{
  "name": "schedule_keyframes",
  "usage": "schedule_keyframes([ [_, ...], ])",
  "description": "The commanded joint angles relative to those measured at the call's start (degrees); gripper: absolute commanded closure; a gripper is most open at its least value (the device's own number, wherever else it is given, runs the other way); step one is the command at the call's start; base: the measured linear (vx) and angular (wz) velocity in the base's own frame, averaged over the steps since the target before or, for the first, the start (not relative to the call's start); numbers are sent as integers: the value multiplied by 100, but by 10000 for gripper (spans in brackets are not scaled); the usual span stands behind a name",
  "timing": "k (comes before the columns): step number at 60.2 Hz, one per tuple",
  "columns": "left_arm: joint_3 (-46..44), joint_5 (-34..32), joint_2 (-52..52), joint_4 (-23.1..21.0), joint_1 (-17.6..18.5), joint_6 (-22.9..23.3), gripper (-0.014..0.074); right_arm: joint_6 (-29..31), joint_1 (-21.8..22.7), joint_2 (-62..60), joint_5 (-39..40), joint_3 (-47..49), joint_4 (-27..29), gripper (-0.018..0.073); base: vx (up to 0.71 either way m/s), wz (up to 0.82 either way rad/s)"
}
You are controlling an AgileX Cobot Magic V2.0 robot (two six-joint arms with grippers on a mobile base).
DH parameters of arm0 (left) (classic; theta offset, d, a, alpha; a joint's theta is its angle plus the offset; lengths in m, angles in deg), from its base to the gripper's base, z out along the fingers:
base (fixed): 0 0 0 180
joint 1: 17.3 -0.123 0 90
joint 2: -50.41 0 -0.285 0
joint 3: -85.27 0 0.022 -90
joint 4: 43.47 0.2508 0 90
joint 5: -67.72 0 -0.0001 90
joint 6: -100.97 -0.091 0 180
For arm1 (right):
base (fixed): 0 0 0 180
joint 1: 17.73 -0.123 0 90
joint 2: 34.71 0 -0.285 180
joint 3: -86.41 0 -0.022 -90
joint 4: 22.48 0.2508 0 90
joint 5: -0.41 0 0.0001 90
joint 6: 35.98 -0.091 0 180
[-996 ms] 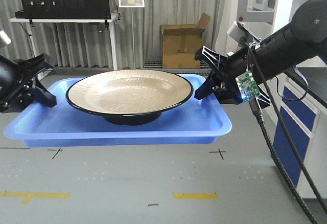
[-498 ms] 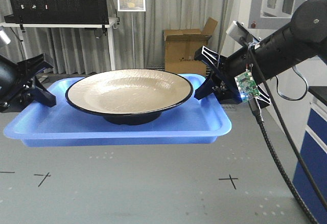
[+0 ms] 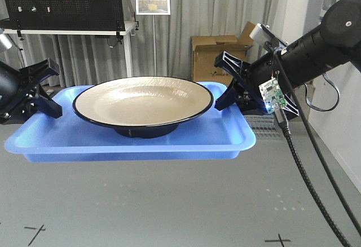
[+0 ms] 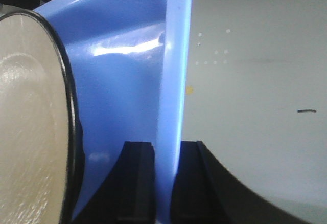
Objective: Place disk in tray to left cabinet
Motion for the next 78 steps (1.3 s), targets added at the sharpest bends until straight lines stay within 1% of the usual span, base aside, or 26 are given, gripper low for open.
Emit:
schedule_keyframes([
  [1,-167,-249,-295,-609,80,35,598,94,-70,-328,65,190,530,561,59,5],
  [78,-167,-243,-295,-618,80,35,598,94,-70,-328,77,190,530,561,59,-2],
])
